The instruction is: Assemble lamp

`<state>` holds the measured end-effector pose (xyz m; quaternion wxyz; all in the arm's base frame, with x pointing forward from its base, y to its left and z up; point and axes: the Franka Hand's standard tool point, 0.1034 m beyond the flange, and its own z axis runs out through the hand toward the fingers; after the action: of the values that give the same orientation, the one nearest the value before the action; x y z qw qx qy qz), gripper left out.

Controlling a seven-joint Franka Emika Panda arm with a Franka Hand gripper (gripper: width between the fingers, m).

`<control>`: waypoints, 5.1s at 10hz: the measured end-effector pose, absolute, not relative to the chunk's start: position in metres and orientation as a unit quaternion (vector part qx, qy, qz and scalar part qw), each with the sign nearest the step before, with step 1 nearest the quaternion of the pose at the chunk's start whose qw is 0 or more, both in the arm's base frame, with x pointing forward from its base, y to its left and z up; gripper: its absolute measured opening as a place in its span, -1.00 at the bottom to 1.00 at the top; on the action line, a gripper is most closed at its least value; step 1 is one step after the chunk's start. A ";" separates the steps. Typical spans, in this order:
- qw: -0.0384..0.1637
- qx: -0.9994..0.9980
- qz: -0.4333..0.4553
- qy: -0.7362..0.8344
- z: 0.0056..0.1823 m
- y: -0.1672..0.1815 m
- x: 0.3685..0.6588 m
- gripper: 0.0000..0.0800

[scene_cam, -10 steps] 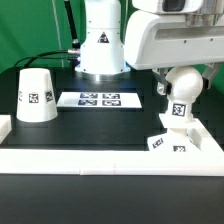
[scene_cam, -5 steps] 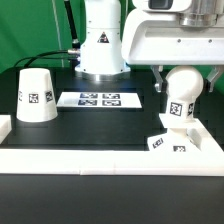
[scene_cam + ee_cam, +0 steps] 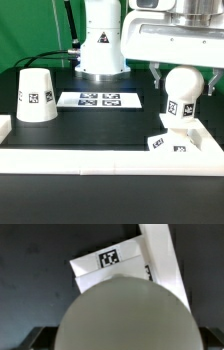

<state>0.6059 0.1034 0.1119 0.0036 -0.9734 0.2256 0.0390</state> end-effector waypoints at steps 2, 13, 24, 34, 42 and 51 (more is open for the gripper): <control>0.009 -0.952 0.044 0.301 0.112 0.104 0.606 0.45; 0.026 -0.940 0.054 0.335 0.113 0.109 0.605 0.75; 0.045 -0.984 0.037 -0.171 0.117 0.107 0.607 0.75; 0.044 -0.953 0.033 -0.297 0.116 0.104 0.607 0.44; 0.040 -0.996 0.039 -0.063 0.120 0.097 0.608 0.44; 0.038 -0.992 0.042 -0.114 0.147 0.071 0.591 0.75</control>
Offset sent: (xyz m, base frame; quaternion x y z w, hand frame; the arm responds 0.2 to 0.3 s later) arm 0.0014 -0.0014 0.0006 0.0015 -0.0263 0.2117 0.9770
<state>0.5913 0.0706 0.1467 0.0383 -0.9918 -0.1140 0.0421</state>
